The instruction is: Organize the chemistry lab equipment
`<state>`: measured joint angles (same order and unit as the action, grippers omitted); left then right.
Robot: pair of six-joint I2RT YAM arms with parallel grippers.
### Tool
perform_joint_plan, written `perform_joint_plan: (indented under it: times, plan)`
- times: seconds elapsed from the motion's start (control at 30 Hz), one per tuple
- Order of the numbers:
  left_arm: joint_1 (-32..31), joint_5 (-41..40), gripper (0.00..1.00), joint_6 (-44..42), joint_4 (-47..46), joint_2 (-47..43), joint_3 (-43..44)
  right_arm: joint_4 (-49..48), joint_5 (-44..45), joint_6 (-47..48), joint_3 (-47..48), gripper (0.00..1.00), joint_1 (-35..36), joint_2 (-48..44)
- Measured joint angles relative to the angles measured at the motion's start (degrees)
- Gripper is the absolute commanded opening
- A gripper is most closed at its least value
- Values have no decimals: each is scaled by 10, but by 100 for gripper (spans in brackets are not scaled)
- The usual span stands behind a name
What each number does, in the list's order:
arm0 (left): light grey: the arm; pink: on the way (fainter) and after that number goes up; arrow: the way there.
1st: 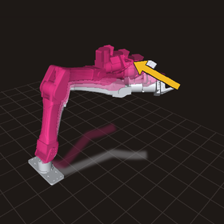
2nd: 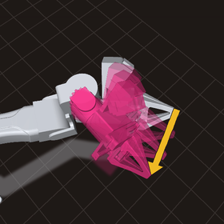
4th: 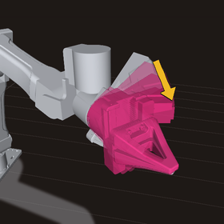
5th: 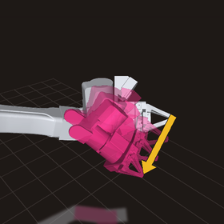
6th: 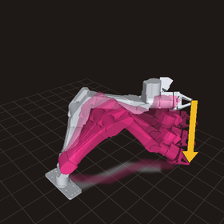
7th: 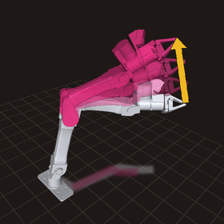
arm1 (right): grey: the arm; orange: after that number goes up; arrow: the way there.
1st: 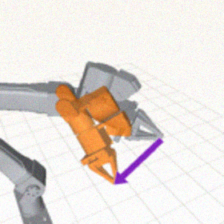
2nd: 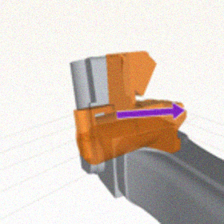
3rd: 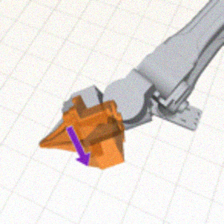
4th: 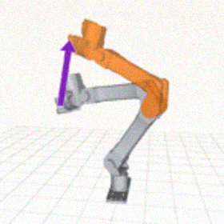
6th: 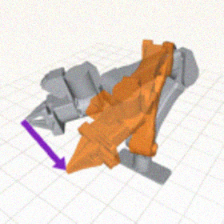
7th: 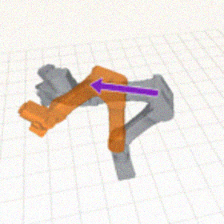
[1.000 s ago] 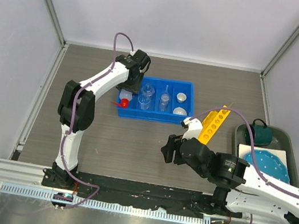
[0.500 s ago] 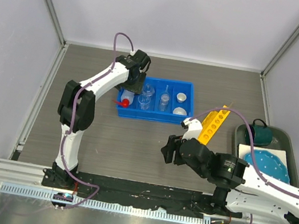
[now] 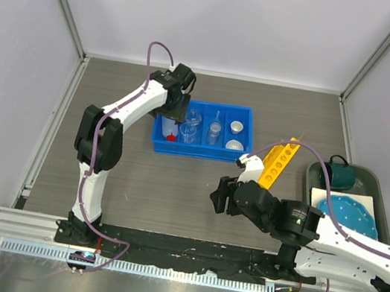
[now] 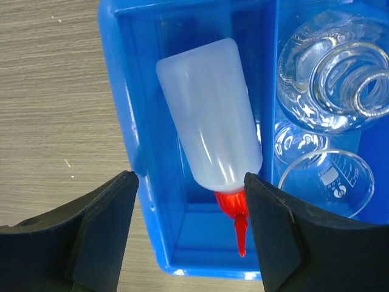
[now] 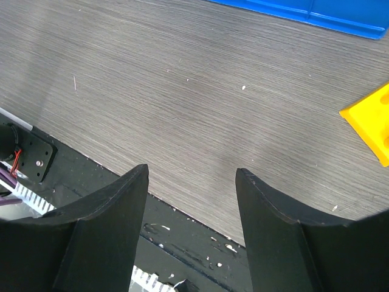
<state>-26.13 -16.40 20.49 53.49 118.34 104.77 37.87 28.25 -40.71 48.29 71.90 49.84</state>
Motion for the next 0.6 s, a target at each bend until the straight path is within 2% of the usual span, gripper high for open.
perform_joint_plan:
  times: [0.13, 0.17, 0.2, 0.3, 0.33, 0.37, 0.6]
  plan:
    - [0, 5, 79, 0, 17, -30, 0, 0, 0, 0, 0, 65, 0, 3]
    - [0, 8, 84, 0, 19, -47, 0, 0, 1, 1, 0, 65, 0, 6]
    - [0, 11, 100, 0, 20, -66, 0, 0, 2, 2, 1, 65, 0, 10]
    - [0, 21, 100, -1, 18, -140, -5, 3, 7, 6, 9, 67, 0, 27]
    - [0, 27, 100, 0, 15, -172, -11, 5, 10, 8, 14, 87, 0, 32]
    - [0, 31, 100, 0, 15, -205, -17, 9, 15, 12, 24, 92, 0, 39]
    - [0, 51, 100, 1, -23, -419, -115, 27, 67, 40, 124, 95, 0, 116]
